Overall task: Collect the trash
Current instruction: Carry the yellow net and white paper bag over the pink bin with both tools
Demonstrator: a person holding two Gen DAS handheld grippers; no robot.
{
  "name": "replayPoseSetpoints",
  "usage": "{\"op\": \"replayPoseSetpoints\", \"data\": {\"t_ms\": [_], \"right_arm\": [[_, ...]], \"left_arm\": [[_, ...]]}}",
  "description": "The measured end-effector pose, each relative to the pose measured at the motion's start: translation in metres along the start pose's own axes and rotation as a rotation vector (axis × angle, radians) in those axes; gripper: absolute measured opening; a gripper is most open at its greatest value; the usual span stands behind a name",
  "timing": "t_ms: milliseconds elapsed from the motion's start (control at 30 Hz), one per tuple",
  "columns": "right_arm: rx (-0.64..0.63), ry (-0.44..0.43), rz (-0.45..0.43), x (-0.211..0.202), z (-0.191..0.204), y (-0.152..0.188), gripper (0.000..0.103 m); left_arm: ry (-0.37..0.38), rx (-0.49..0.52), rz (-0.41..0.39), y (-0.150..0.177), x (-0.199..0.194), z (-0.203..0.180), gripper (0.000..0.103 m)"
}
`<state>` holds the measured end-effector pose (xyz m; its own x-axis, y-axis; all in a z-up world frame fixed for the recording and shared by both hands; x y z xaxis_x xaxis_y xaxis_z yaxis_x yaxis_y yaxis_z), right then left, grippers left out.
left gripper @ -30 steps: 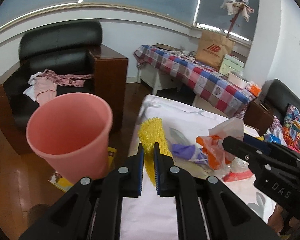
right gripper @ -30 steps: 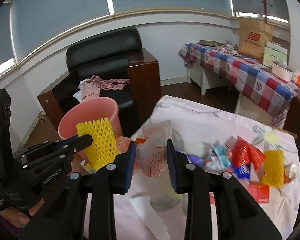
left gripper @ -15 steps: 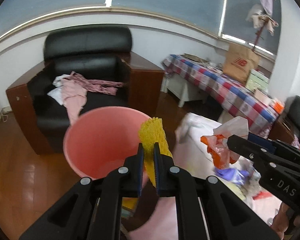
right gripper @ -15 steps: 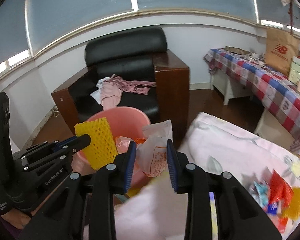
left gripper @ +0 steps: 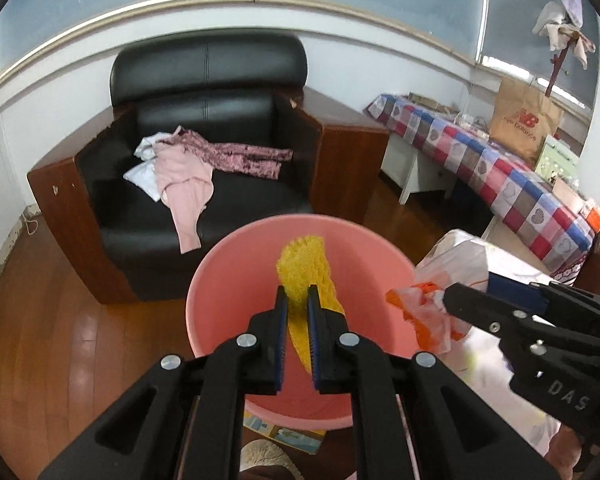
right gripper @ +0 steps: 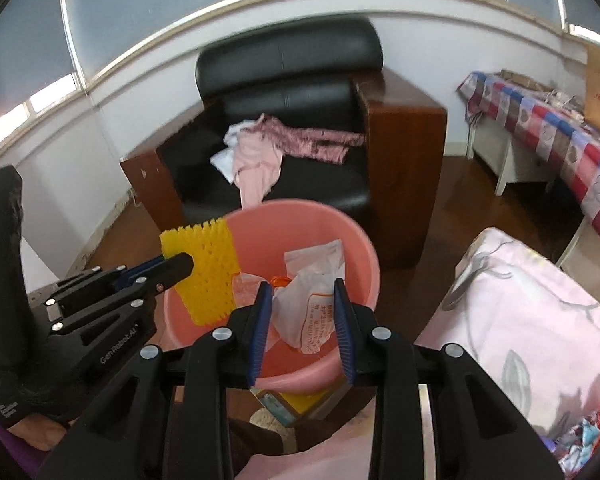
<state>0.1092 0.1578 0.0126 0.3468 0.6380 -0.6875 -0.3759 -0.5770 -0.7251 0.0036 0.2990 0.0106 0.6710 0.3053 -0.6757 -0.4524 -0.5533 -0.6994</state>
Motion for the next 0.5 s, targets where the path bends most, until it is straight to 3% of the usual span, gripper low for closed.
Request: {"op": "replayPoseSetpoints", "data": {"t_ms": [267,500], "right_arm": [[-0.022,-0.042,0.103,0.053,0.011,0.002,0.031],[-0.066,-0.065,0.134,0.075,0.023,0.004,0.031]], "left_arm": [[-0.056,0.036,0.084,0.002,0.037,0.012,0.009],[-0.083,0.041,0.141,0.007,0.055,0.024,0.009]]}}
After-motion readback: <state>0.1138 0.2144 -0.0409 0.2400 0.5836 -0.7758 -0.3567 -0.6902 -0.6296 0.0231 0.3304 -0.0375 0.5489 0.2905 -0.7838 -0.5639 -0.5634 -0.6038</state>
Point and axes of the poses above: each gripper's, at about its wrist camera, not at the fingertips, and x roughly the way its jaws point, z to its left, y to its underside, the point moved 2 cm from there along x, roughly the way its jaws point, and after that the axes turned 12 degrees about -x, right-handed, at the moved point
